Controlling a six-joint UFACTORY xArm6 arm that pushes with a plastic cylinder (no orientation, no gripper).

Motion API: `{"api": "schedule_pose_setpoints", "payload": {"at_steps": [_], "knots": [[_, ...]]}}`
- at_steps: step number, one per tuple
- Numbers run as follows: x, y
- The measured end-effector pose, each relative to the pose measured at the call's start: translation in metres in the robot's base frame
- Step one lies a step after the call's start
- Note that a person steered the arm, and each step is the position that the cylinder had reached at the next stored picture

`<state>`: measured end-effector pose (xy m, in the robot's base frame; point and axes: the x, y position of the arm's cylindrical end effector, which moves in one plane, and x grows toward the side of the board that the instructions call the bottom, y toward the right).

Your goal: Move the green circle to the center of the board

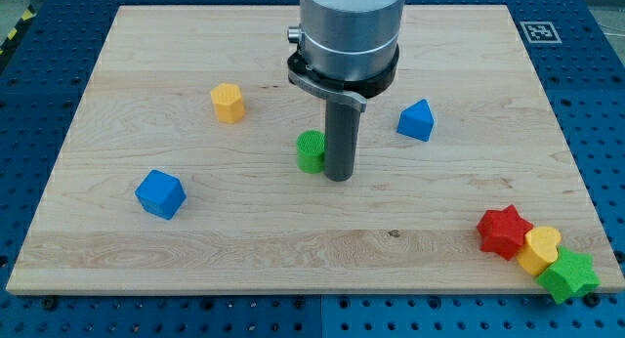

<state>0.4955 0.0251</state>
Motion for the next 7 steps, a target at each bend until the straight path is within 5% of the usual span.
{"api": "schedule_pose_setpoints", "payload": {"at_steps": [2,5,7], "knots": [[-0.018,0.035],[-0.099,0.048],[-0.066,0.053]]}}
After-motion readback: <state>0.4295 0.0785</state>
